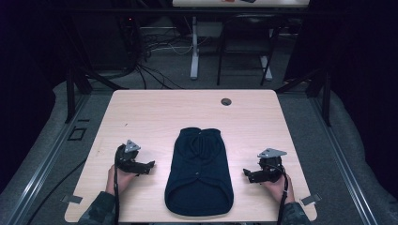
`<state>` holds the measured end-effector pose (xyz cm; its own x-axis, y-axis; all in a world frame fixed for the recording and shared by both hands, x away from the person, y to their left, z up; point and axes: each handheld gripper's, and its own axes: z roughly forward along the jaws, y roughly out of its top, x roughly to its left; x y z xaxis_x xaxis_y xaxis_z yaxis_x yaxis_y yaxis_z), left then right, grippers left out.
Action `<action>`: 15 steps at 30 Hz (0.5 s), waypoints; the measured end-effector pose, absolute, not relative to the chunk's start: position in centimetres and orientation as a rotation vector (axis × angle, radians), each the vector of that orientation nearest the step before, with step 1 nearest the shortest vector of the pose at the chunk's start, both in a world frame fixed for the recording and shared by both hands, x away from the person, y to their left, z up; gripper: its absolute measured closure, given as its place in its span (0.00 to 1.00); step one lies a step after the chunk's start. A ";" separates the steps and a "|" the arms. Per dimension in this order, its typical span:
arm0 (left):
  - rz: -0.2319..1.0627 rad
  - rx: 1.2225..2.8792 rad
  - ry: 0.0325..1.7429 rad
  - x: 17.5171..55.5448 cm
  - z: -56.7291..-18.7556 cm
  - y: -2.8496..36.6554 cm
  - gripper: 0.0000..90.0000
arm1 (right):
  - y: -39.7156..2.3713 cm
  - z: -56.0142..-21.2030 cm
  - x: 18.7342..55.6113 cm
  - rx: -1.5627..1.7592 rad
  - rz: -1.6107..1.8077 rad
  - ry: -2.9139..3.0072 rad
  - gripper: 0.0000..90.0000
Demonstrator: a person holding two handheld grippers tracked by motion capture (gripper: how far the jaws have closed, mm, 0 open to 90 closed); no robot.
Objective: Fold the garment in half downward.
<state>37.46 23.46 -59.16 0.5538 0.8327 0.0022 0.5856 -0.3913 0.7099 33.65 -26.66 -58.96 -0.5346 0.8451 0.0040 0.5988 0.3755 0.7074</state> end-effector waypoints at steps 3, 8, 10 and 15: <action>0.476 2.118 1.136 37.5 -59.2 23.5 0.00 | -26.6 -59.0 33.7 1.255 0.952 2.279 0.00; 0.473 2.118 1.137 37.5 -59.2 23.4 0.00 | -26.6 -59.0 33.7 1.256 0.952 2.279 0.00; 0.473 2.119 1.137 37.5 -59.2 23.4 0.00 | -26.6 -59.0 33.7 1.255 0.952 2.280 0.00; 0.473 2.119 1.136 37.5 -59.2 23.4 0.00 | -26.6 -59.0 33.7 1.266 0.950 2.274 0.00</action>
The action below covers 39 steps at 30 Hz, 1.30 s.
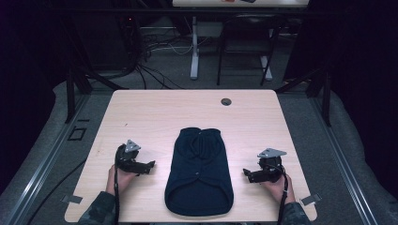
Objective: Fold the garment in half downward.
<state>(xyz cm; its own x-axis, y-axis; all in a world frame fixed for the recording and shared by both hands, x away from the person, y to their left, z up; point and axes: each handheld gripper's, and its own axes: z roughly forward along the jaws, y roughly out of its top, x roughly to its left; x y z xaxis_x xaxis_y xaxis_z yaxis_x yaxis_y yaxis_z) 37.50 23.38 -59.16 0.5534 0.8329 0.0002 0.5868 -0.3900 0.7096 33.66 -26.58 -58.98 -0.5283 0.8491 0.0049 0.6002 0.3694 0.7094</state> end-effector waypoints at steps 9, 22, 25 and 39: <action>0.473 2.119 1.137 37.5 -59.2 23.4 0.00 | -26.5 -59.0 33.7 1.269 0.951 2.269 0.00; 0.498 2.091 1.158 37.7 -58.8 23.2 0.01 | -26.4 -58.6 33.9 1.274 0.913 2.306 0.00; 0.505 2.094 1.153 37.7 -58.3 23.1 0.02 | -26.4 -58.2 34.0 1.298 0.949 2.310 0.00; 0.405 2.021 1.138 39.6 -56.3 22.0 0.00 | -24.4 -55.5 35.6 1.317 1.080 2.355 0.00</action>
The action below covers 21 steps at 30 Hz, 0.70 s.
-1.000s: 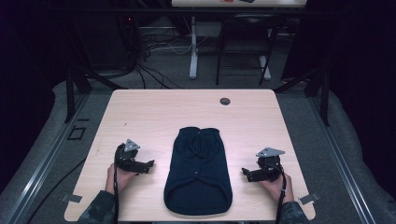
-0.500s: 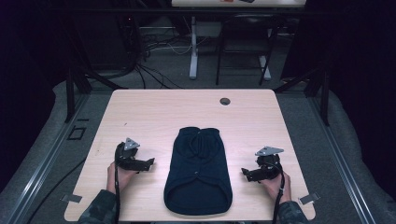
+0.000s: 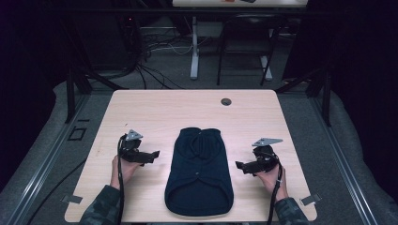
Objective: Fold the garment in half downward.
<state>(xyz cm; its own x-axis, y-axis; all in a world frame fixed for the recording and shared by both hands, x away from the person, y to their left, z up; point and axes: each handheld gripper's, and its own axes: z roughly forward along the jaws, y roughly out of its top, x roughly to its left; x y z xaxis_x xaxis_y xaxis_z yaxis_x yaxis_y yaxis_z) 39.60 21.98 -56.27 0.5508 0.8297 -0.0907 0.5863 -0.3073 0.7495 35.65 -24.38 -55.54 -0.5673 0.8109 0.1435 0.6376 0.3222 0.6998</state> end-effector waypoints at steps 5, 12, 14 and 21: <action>0.326 1.997 1.121 40.5 -55.7 21.1 0.01 | -23.2 -54.8 36.6 1.305 1.096 2.398 0.01; 0.285 2.043 1.071 42.2 -54.8 18.9 0.00 | -21.5 -54.1 38.7 1.262 1.114 2.438 0.02; 0.288 2.055 1.060 42.5 -54.7 18.6 0.00 | -21.3 -54.0 39.1 1.264 1.110 2.446 0.02; 0.269 2.105 1.033 44.2 -54.4 16.1 0.00 | -19.5 -53.4 41.4 1.272 1.143 2.483 0.06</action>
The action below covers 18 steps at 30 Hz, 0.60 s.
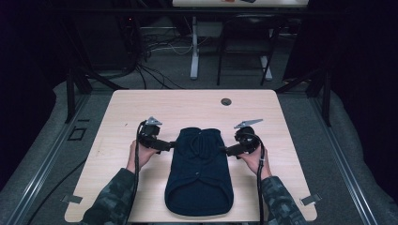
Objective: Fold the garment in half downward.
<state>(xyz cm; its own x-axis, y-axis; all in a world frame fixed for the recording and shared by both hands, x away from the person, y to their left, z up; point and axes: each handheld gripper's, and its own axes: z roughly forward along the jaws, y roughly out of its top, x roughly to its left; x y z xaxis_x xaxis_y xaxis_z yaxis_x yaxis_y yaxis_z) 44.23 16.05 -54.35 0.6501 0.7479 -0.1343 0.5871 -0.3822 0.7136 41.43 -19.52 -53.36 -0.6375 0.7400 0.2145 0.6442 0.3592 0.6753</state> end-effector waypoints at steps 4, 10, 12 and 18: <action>0.254 2.106 1.050 45.3 -54.7 15.0 0.01 | -18.4 -53.2 43.0 1.288 1.151 2.508 0.16; 0.219 2.110 1.100 46.7 -55.7 14.0 0.05 | -17.1 -54.1 45.0 1.356 1.108 2.514 0.25; 0.218 2.141 1.109 47.2 -56.1 13.5 0.06 | -17.0 -54.2 45.3 1.366 1.095 2.509 0.27; 0.226 2.196 1.102 48.0 -56.7 12.1 0.09 | -16.3 -54.6 47.4 1.473 1.084 2.473 0.37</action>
